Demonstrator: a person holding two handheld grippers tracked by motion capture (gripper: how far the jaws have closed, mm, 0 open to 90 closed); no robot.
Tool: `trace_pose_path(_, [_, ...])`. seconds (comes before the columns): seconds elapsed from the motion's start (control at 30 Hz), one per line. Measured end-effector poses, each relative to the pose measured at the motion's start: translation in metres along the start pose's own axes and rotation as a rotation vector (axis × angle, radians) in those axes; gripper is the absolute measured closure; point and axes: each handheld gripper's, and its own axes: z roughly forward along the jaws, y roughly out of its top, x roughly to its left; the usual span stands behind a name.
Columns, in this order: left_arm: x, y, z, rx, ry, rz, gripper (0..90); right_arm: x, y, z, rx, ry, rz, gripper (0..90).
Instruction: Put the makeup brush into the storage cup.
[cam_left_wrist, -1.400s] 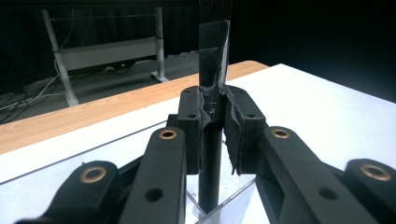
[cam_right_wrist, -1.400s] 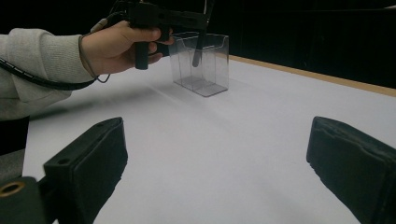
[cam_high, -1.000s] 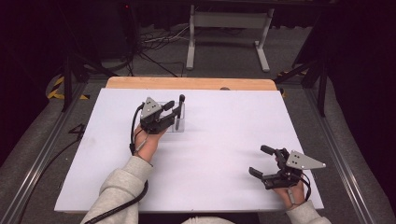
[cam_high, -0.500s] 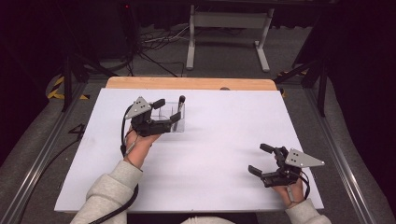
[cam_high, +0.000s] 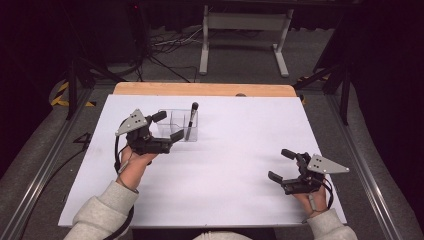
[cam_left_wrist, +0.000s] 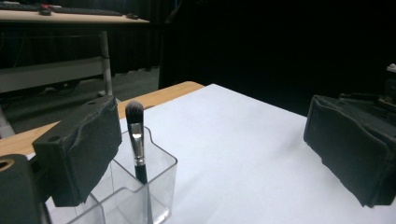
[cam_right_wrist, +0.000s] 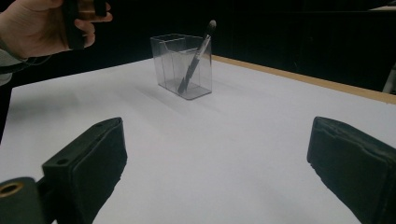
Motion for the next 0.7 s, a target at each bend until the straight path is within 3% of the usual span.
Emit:
trace_pose_path(0.27, [-0.004, -0.002, -0.014, 0.021, -0.026, 0.028, 4.1, -0.002, -0.002, 0.0, 0.007, -0.005, 0.003, 5.0])
trace_pose_path(0.7, [-0.005, -0.013, -0.038, 0.021, -0.051, 0.012, 3.9, 0.0, -0.004, -0.004, 0.013, -0.014, -0.007, 4.1])
